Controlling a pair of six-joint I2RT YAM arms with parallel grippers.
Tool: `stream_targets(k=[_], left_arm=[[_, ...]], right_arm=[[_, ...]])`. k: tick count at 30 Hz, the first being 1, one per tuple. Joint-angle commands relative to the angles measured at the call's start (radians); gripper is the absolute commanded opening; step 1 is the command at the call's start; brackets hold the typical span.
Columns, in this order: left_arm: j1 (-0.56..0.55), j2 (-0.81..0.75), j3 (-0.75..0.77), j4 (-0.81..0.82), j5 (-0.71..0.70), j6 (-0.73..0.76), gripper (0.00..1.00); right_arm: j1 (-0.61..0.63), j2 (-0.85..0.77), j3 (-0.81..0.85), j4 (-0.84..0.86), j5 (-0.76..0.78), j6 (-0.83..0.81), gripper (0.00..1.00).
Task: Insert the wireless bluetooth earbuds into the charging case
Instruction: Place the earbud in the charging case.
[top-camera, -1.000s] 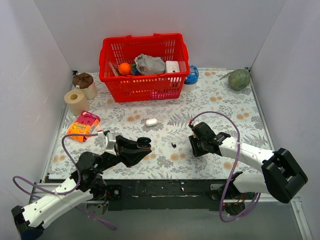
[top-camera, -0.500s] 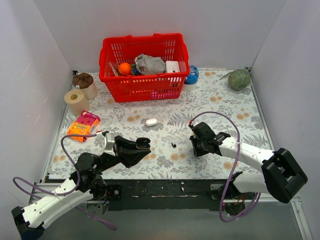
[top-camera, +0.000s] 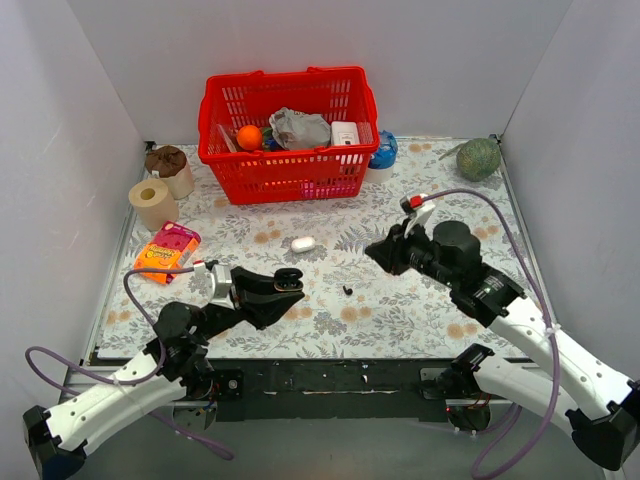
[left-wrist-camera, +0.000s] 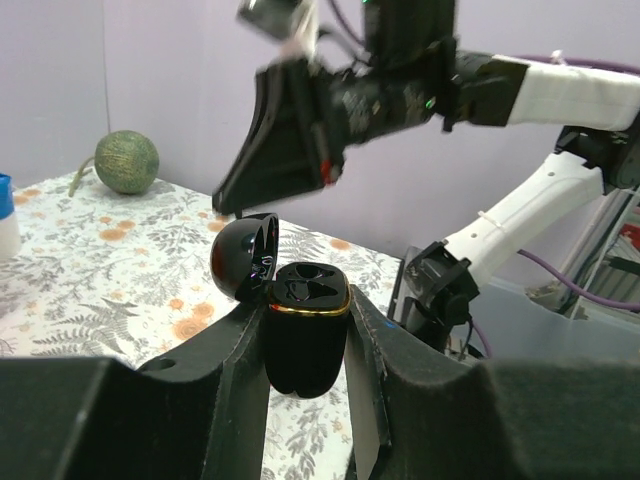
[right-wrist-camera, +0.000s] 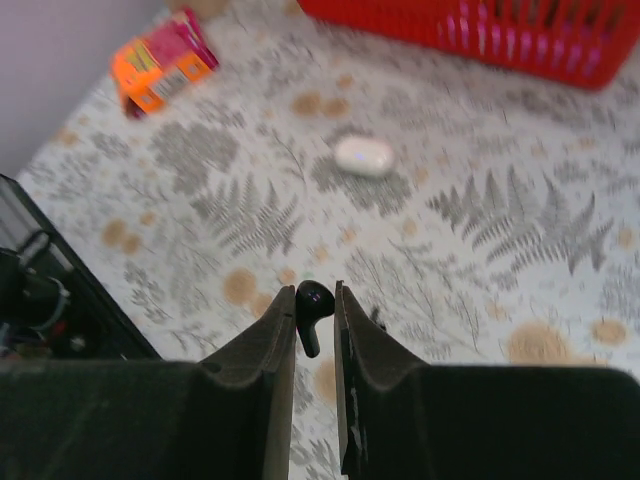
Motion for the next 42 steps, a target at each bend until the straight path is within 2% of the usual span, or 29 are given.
stream_targets(k=[1, 9, 14, 19, 26, 42], left_arm=[[0.000, 0.096, 0.069, 0.141, -0.034, 0.077, 0.00], [0.000, 0.368, 0.193, 0.359, 0.000, 0.191, 0.00], [0.000, 0.518, 0.275, 0.491, 0.036, 0.220, 0.00], [0.000, 0.670, 0.322, 0.612, 0.069, 0.222, 0.00], [0.000, 0.778, 0.373, 0.698, 0.095, 0.185, 0.00], [0.000, 0.834, 0.390, 0.744, 0.063, -0.010, 0.00]], right_arm=[[0.003, -0.018, 0.163, 0.182, -0.135, -0.027, 0.01], [0.007, 0.064, 0.425, 0.270, -0.284, -0.035, 0.01], [0.041, 0.112, 0.490, 0.350, -0.349, -0.024, 0.01], [0.109, 0.120, 0.472, 0.389, -0.347, -0.065, 0.01], [0.178, 0.103, 0.403, 0.428, -0.310, -0.094, 0.01], [0.195, 0.054, 0.300, 0.463, -0.185, -0.113, 0.01]])
